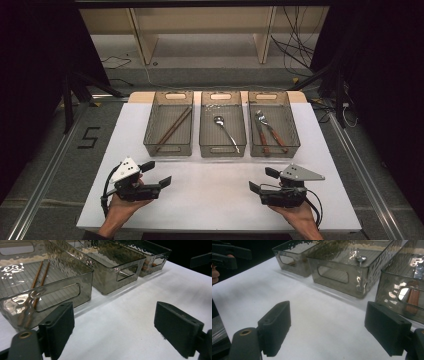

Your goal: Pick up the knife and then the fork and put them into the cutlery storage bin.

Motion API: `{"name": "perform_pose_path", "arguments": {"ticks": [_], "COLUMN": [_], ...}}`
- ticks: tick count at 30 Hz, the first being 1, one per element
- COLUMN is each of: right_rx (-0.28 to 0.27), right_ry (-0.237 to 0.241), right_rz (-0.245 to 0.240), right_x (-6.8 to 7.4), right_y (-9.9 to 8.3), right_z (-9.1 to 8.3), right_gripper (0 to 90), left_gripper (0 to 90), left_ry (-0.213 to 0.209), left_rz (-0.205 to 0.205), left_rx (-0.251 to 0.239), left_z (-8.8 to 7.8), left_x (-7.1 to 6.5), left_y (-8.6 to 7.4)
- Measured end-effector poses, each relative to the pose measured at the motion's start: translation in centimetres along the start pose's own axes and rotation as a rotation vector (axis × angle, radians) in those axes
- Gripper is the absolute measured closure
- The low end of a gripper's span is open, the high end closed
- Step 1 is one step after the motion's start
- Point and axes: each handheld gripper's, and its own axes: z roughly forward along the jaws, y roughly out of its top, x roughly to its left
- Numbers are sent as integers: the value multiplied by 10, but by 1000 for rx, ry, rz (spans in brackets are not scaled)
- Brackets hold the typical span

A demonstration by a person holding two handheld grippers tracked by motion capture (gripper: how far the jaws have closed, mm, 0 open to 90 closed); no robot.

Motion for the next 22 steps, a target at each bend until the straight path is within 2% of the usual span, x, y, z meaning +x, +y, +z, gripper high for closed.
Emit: {"name": "perform_pose_path", "arguments": {"ticks": [7,22], "right_rx": [-7,-7], "right_ry": [-8,-12], "right_rz": [17,14], "right_x": [-2,-2], "right_y": [-3,-3], "right_z": [-1,-2], "right_gripper": [207,203], "left_gripper": [162,162], "left_ry": [-5,-5], "left_rz": [2,4], "left_rx": [2,3], "left_z": [2,1], "left_x": [-2,-1], "left_y": [0,0]}}
